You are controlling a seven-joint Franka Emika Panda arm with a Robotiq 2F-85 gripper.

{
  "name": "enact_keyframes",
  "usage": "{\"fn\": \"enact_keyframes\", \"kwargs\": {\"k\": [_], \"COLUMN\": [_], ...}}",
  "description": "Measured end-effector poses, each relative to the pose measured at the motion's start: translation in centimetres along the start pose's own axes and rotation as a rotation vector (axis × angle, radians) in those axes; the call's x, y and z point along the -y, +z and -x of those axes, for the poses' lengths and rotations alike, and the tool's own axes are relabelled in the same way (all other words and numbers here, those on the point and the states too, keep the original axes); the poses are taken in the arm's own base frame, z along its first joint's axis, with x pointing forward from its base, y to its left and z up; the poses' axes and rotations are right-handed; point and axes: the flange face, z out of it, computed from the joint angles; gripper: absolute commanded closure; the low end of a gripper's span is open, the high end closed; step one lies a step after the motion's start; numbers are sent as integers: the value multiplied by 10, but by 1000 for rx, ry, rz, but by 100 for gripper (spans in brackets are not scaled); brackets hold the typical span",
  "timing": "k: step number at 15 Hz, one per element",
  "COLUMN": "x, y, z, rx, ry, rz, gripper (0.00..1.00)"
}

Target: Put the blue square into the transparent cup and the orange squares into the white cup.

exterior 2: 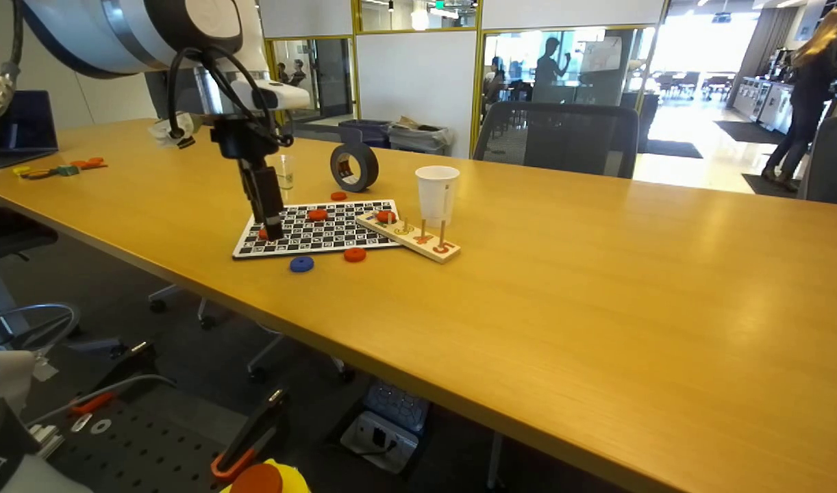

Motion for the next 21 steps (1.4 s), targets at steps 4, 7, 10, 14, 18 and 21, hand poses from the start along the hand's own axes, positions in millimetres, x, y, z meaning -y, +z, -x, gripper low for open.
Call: {"fn": "enact_keyframes", "kwargs": {"k": [4,7,10,14,18,21], "x": [-3,-3,-8,-20,-25,-25], "y": [11,23,41,61,71,73], "z": [-8,-19,-28,-35,-37,-37], "rx": [-69,-106,-99,-41,-9,3], "ry": [-31,-37,-21,7,2,-11], "rz": [-8,-53,-87,-114,-144,-156], "gripper": [0,0,0,0,0,0]}}
